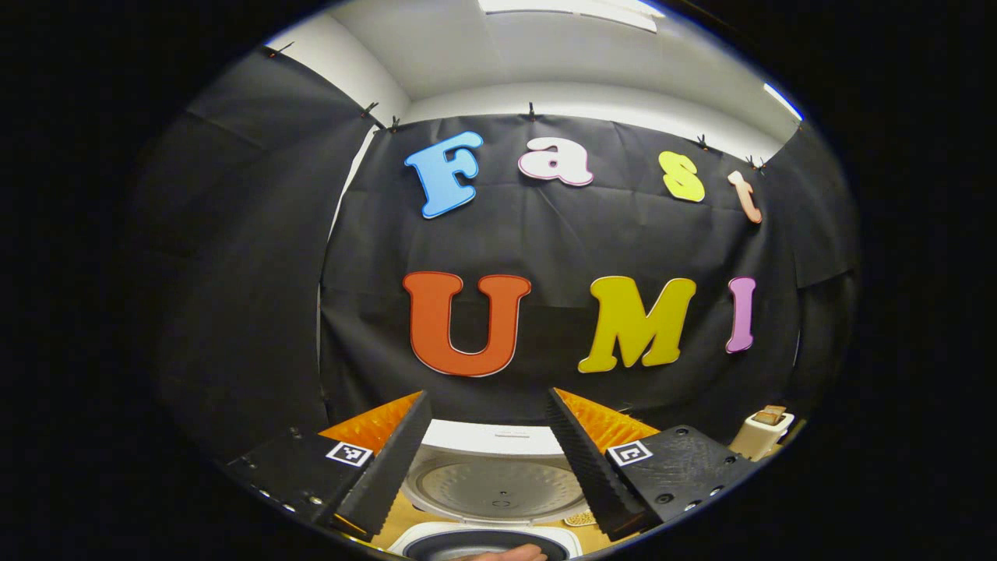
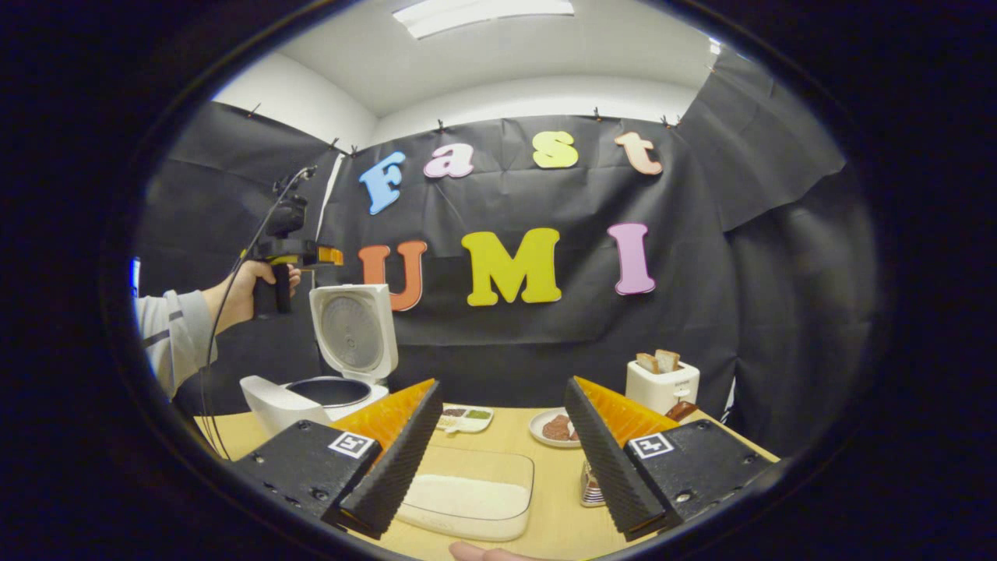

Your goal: Close the left gripper, press the button to open the rice cooker; take a wooden spoon from the chopstick holder with the right hand, scoop a spoonful of rice and pour it into the rice cooker, then put the wooden spoon back into the chopstick holder.

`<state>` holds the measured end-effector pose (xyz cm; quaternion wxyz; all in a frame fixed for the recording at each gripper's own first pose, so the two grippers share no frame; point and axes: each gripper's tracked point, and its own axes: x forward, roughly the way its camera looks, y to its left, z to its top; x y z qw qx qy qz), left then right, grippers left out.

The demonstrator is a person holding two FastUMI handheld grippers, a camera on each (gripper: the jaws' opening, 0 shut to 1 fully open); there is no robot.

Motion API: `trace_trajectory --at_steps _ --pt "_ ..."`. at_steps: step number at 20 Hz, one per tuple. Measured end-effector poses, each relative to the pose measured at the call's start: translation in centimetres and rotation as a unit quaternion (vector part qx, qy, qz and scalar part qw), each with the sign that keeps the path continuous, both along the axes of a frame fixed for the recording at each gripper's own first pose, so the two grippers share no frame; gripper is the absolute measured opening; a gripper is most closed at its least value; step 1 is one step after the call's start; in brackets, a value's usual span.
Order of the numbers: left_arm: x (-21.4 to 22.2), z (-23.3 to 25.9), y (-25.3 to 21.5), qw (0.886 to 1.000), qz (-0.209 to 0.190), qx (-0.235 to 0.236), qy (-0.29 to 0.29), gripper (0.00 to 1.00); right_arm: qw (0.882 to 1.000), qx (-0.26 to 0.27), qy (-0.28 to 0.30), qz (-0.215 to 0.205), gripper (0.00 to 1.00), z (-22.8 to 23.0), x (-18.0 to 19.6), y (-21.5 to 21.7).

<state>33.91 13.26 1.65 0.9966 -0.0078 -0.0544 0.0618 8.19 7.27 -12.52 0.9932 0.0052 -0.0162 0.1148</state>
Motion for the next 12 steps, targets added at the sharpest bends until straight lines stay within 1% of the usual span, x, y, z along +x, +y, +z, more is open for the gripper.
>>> trace_trajectory --at_steps 1,4,7,8,10,11,12 --pt "0.5 -0.4 -0.3 1.0 0.003 0.009 0.005 0.94 1.0 0.006 0.002 -0.009 1.0 0.0 0.3 -0.7" --pt "2.5 -0.6 -2.6 0.999 -0.017 0.035 0.02 0.94 0.999 0.028 0.01 -0.013 1.0 -0.2 0.4 -1.4" --pt "3.9 -0.5 -2.7 0.997 0.011 0.068 0.036 0.95 0.998 0.054 0.01 -0.014 1.0 0.4 0.6 -2.6" --pt "4.0 -0.7 -2.5 0.996 0.016 0.069 0.046 0.95 0.998 0.064 0.009 -0.02 1.0 0.5 0.7 -3.2" --pt "4.4 -2.2 -2.5 0.996 0.011 0.056 0.07 0.95 0.997 0.072 0.006 -0.031 1.0 0.6 0.8 -4.1" --pt "4.5 -3.1 -2.1 0.994 0.02 0.057 0.091 0.95 0.997 0.069 0.008 -0.034 1.0 0.4 0.8 -4.3" --pt "4.4 -2.4 -1.5 0.995 0.022 0.056 0.077 0.97 0.997 0.064 0.011 -0.034 1.0 0.1 0.8 -4.3"
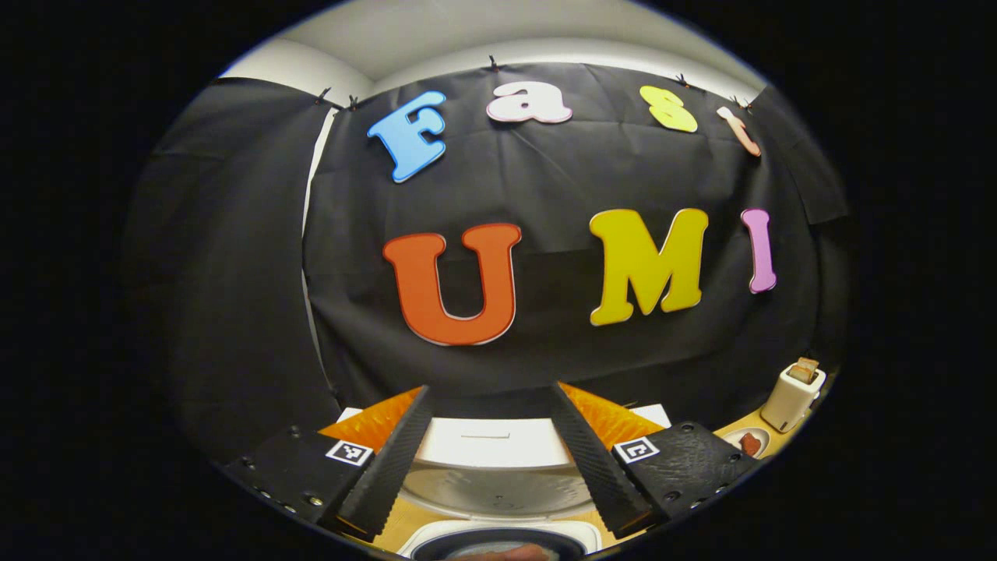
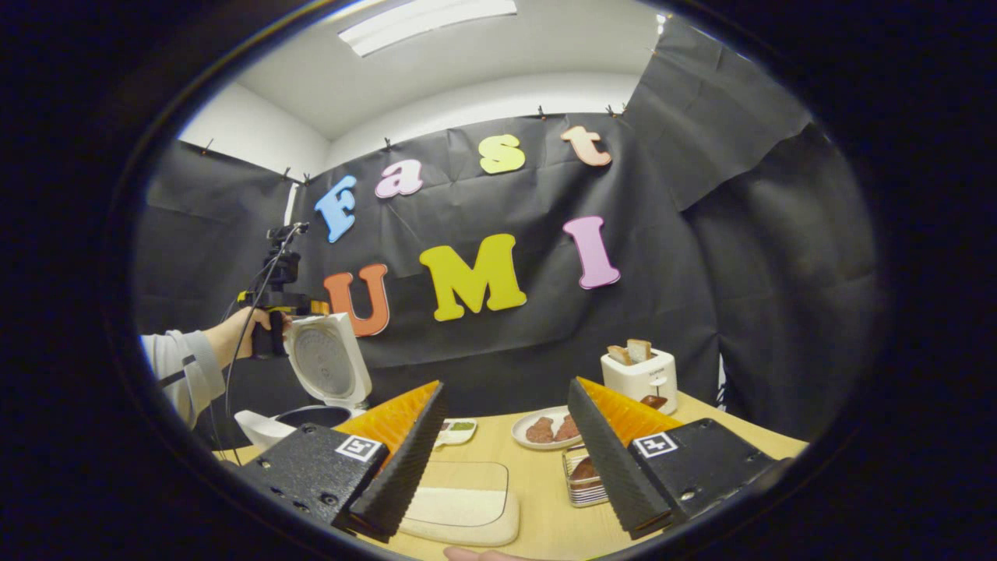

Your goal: Close the left gripper, press the button to open the rice cooker; take a wooden spoon from the chopstick holder with the right hand, scoop a spoonful of rice and pour it into the rice cooker, then put the wooden spoon back into the chopstick holder.

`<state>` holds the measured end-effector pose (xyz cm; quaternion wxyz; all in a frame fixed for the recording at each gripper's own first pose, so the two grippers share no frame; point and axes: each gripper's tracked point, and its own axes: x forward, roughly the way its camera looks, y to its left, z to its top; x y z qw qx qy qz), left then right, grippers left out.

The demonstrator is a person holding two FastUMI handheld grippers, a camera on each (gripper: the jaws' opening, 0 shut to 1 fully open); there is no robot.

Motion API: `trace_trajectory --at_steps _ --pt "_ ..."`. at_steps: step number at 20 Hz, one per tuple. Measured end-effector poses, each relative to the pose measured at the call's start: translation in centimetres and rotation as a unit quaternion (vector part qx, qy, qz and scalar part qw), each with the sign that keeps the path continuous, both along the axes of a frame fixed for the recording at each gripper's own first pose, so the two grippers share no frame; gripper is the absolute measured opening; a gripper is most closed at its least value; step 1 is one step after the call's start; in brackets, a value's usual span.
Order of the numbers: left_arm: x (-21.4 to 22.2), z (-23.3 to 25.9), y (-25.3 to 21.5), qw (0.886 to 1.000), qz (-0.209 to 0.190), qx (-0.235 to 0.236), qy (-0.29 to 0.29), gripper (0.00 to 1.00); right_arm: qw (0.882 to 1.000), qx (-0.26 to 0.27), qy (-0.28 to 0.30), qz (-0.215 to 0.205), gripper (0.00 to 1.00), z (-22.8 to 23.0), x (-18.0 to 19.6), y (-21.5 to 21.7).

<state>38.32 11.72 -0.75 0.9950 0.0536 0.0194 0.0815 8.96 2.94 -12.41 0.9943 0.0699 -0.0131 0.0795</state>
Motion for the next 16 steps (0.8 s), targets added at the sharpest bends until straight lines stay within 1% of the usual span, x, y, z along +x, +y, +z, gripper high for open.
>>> trace_trajectory --at_steps 1,2,3,4,5,6,7,8,10,11,12,13,15,16 --pt "0.0 0.0 0.0 1.0 0.004 -0.008 0.008 0.98 1.0 -0.005 0.004 0.006 0.94 -0.2 0.1 0.3" --pt "-0.1 -0.5 0.2 1.0 0.006 -0.012 0.016 0.96 1.0 -0.01 0.009 0.013 1.0 -0.3 0.1 0.6" --pt "-0.2 -0.6 0.6 1.0 0.012 -0.016 0.016 0.97 1.0 -0.014 0.009 0.02 1.0 -0.3 0.0 0.6" --pt "-0.2 -0.8 0.8 0.999 0.012 -0.032 0.024 0.98 1.0 -0.015 0.008 0.019 0.95 -0.1 0.0 0.3" --pt "-0.6 -0.9 0.5 0.998 0.013 -0.052 0.031 0.98 1.0 -0.016 0.007 0.012 0.94 0.0 0.2 -0.2" --pt "-0.4 -1.2 0.9 0.997 0.017 -0.057 0.039 0.99 1.0 -0.018 0.005 0.004 0.94 0.0 0.1 -0.7" --pt "-0.7 -1.2 0.8 0.997 0.018 -0.054 0.044 0.98 1.0 -0.02 0.005 0.0 1.0 0.0 0.1 -0.9" --pt "-0.9 -1.1 0.9 0.997 0.021 -0.051 0.049 0.98 1.0 -0.019 0.006 0.0 0.94 -0.1 0.1 -0.9" --pt "-1.7 -1.2 0.8 0.997 0.023 -0.048 0.056 0.98 1.0 -0.016 0.01 0.003 1.0 -0.3 0.1 -0.8" --pt "-2.2 -1.4 0.7 0.997 0.022 -0.049 0.059 0.98 1.0 -0.015 0.012 0.004 1.0 -0.3 0.1 -0.7" --pt "-2.5 -1.4 0.7 0.996 0.022 -0.052 0.063 0.98 1.0 -0.015 0.012 0.005 0.94 -0.4 -0.1 -0.8" --pt "-2.6 -1.4 0.8 0.996 0.021 -0.054 0.065 0.98 1.0 -0.015 0.013 0.008 1.0 -0.4 -0.2 -0.7" --pt "-2.9 -1.4 0.8 0.996 0.021 -0.054 0.071 0.98 1.0 -0.017 0.012 0.009 1.0 -0.3 -0.3 -0.7" --pt "-3.2 -1.5 0.7 0.996 0.021 -0.052 0.072 0.98 1.0 -0.017 0.01 0.009 0.94 -0.2 -0.6 -0.8"
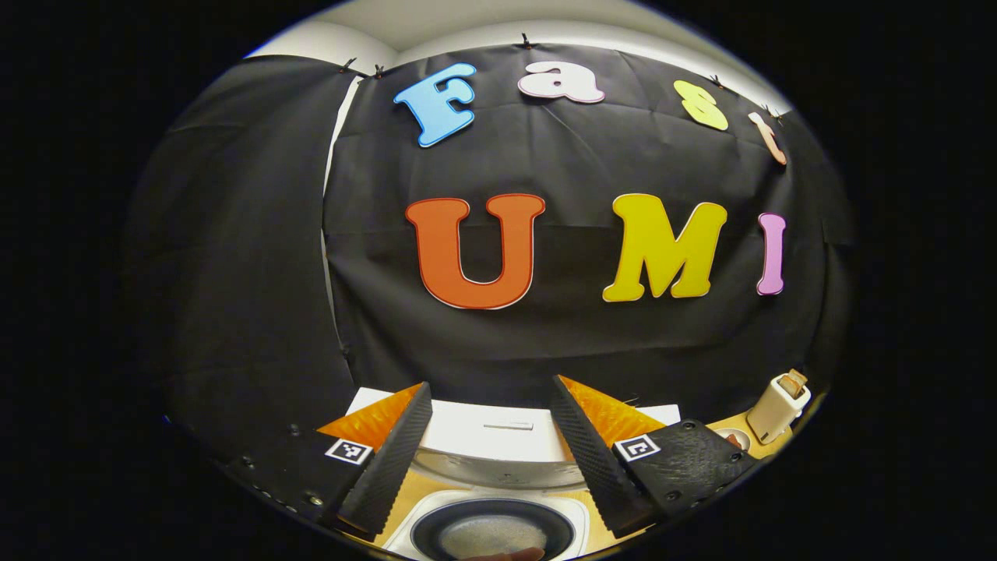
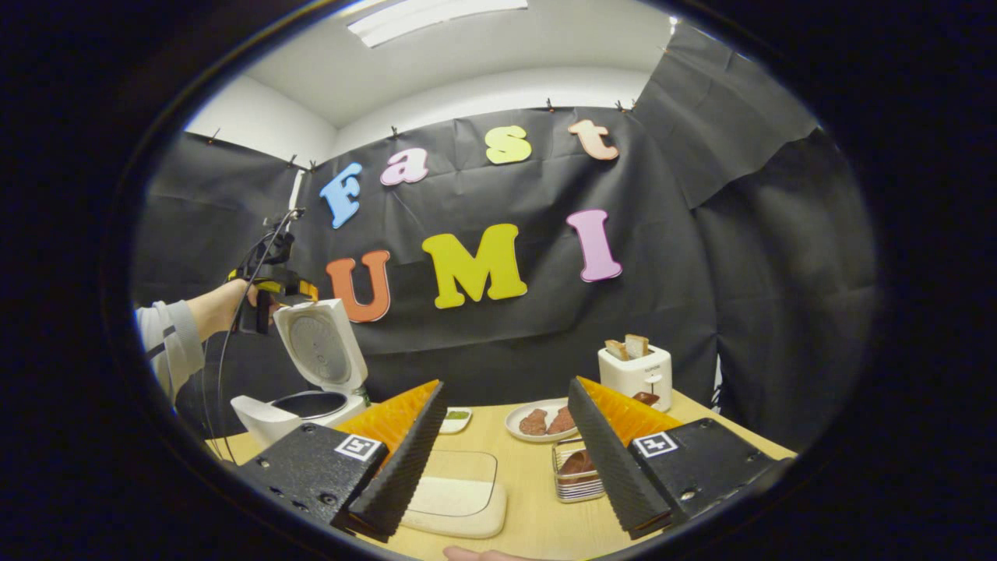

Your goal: Close the left gripper, press the button to open the rice cooker; take a wooden spoon from the chopstick holder with the right hand, scoop a spoonful of rice and pour it into the rice cooker, then put the wooden spoon back into the chopstick holder.

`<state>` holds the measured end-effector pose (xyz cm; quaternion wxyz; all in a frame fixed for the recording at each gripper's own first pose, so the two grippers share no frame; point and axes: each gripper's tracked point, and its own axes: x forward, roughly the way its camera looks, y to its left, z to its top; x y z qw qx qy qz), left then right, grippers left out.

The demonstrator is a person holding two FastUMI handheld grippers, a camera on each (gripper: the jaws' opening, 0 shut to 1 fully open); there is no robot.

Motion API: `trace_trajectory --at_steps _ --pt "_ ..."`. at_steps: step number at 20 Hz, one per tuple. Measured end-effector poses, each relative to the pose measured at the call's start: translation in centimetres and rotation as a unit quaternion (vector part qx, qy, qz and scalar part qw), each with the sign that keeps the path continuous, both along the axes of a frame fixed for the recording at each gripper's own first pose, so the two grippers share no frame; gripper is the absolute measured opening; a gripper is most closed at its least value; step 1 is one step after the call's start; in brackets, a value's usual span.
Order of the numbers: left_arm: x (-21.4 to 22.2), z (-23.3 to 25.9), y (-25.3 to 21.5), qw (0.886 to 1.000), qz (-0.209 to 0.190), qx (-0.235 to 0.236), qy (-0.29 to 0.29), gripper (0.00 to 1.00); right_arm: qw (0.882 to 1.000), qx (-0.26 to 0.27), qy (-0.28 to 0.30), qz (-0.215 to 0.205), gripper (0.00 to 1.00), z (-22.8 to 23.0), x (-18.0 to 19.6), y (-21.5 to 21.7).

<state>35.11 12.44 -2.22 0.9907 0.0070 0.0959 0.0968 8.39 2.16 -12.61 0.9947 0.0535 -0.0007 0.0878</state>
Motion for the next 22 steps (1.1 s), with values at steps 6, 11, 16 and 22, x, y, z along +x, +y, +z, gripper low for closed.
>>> trace_trajectory --at_steps 6,11,16,22 --pt "-1.4 -0.4 -0.1 1.0 -0.005 -0.007 0.02 0.98 1.0 -0.006 -0.001 0.003 1.0 0.2 -0.6 -0.2" --pt "-3.1 -0.8 -0.2 0.999 -0.008 -0.013 0.05 0.98 1.0 -0.008 -0.002 0.002 1.0 0.4 -1.5 -0.5" --pt "-4.5 -1.3 -0.3 0.996 -0.009 -0.015 0.082 0.99 1.0 -0.016 -0.007 0.004 1.0 1.0 -2.6 -0.5" --pt "-5.7 -4.5 -0.8 0.988 -0.021 0.015 0.151 1.0 1.0 -0.025 -0.014 0.008 1.0 1.3 -3.5 -0.3"
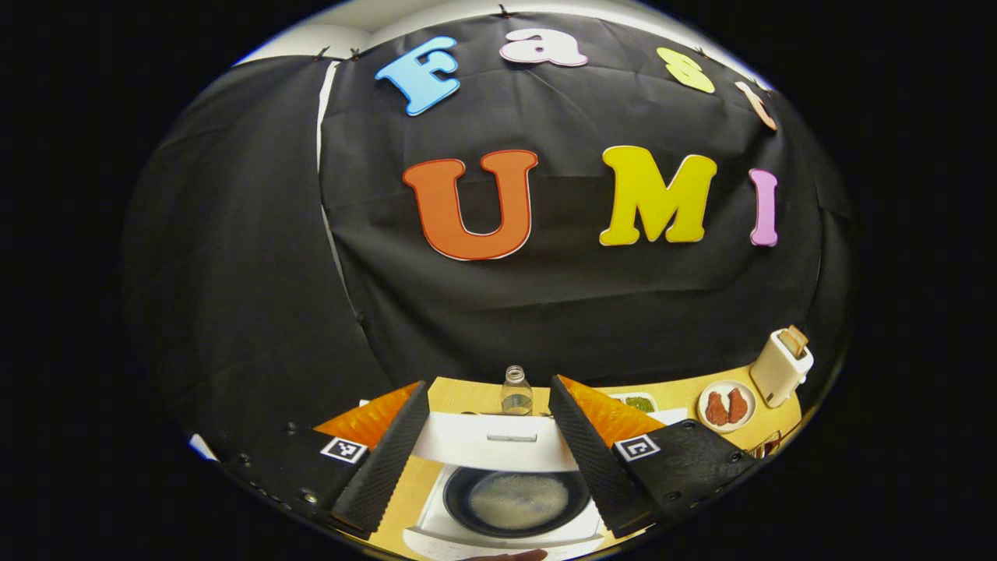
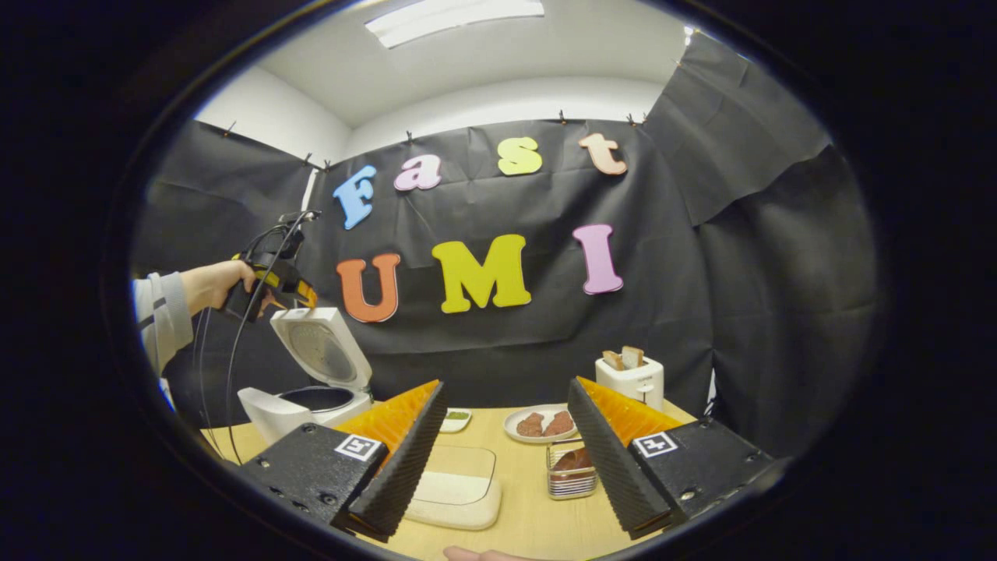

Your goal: Close the left gripper, press the button to open the rice cooker; take a wooden spoon from the chopstick holder with the right hand, scoop a spoonful of rice and pour it into the rice cooker, then put the wooden spoon back into the chopstick holder.

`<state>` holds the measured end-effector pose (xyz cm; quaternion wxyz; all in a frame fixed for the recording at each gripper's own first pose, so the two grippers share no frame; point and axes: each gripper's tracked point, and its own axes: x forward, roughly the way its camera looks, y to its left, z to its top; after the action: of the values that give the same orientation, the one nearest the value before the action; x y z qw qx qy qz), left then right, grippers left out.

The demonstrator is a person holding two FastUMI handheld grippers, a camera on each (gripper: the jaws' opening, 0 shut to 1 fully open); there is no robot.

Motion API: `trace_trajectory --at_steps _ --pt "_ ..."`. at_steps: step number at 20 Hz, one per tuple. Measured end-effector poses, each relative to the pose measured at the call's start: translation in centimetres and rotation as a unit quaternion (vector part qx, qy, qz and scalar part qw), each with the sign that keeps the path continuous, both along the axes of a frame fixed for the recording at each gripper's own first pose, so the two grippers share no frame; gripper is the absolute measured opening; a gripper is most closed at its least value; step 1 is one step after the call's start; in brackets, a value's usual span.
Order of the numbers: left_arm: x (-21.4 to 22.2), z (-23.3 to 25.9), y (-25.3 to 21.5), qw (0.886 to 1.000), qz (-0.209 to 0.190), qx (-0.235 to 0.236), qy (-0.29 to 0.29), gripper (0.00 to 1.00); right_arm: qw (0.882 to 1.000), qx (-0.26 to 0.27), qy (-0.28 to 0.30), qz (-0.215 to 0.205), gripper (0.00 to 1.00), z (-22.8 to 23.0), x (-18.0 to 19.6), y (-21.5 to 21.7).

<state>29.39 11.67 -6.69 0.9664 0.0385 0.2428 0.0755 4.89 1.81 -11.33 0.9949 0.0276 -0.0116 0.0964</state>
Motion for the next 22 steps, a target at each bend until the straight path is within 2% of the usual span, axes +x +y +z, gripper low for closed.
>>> trace_trajectory --at_steps 1,2,3,4,5,6,7,8,9,10,13,15,17,18,19,22 --pt "-0.9 -2.8 -0.4 0.999 -0.006 0.011 0.051 0.83 1.0 -0.001 0.001 0.001 1.0 0.0 0.0 0.1" --pt "-2.0 -6.0 -1.0 0.993 -0.028 0.018 0.117 0.8 1.0 -0.001 0.001 0.002 1.0 0.1 -0.2 0.1" --pt "-3.0 -6.3 -2.2 0.992 -0.052 0.018 0.118 0.8 1.0 0.0 0.0 0.003 1.0 0.2 -0.2 0.1" --pt "-2.5 -6.8 -1.3 0.991 -0.042 0.027 0.122 0.63 1.0 0.0 -0.001 0.003 1.0 0.2 -0.3 0.1" --pt "-3.3 -7.0 -0.8 0.989 -0.029 0.017 0.142 0.69 1.0 0.003 -0.003 0.002 1.0 0.5 -0.2 0.1" --pt "-3.2 -7.5 -0.6 0.99 -0.023 0.006 0.142 0.84 1.0 0.004 -0.003 0.002 0.94 0.5 -0.3 0.1" --pt "-3.9 -8.2 -0.7 0.988 -0.015 -0.005 0.154 0.8 1.0 0.004 -0.001 0.004 0.94 0.4 -0.2 0.3" --pt "-4.2 -8.3 -0.9 0.987 -0.013 -0.014 0.157 0.78 1.0 0.004 -0.001 0.007 1.0 0.3 -0.4 0.4" --pt "-4.6 -8.9 -1.0 0.986 -0.013 -0.018 0.164 0.84 1.0 0.003 0.0 0.009 1.0 0.2 -0.5 0.4" --pt "-4.8 -9.2 -1.1 0.986 -0.013 -0.02 0.167 0.79 1.0 0.001 0.0 0.011 1.0 0.2 -0.6 0.4" --pt "-6.1 -11.0 -1.1 0.979 -0.007 -0.022 0.203 0.79 1.0 0.0 -0.002 0.008 1.0 0.4 -0.8 0.2" --pt "-7.8 -13.0 -1.2 0.968 -0.011 -0.012 0.252 0.79 1.0 -0.001 -0.001 0.008 1.0 0.4 -0.9 0.0" --pt "-10.6 -15.1 -1.3 0.949 -0.032 0.014 0.314 0.82 1.0 -0.004 0.001 0.007 1.0 0.2 -0.9 0.0" --pt "-9.9 -14.3 -1.3 0.955 -0.047 0.032 0.29 0.84 1.0 -0.006 0.0 0.008 0.94 0.3 -1.2 0.1" --pt "-10.0 -14.8 -1.3 0.952 -0.045 0.031 0.301 0.85 1.0 -0.008 -0.001 0.008 1.0 0.4 -1.2 0.1" --pt "-10.4 -15.0 -1.3 0.952 -0.041 0.025 0.303 0.84 1.0 -0.009 -0.004 0.011 1.0 0.6 -1.7 0.4"
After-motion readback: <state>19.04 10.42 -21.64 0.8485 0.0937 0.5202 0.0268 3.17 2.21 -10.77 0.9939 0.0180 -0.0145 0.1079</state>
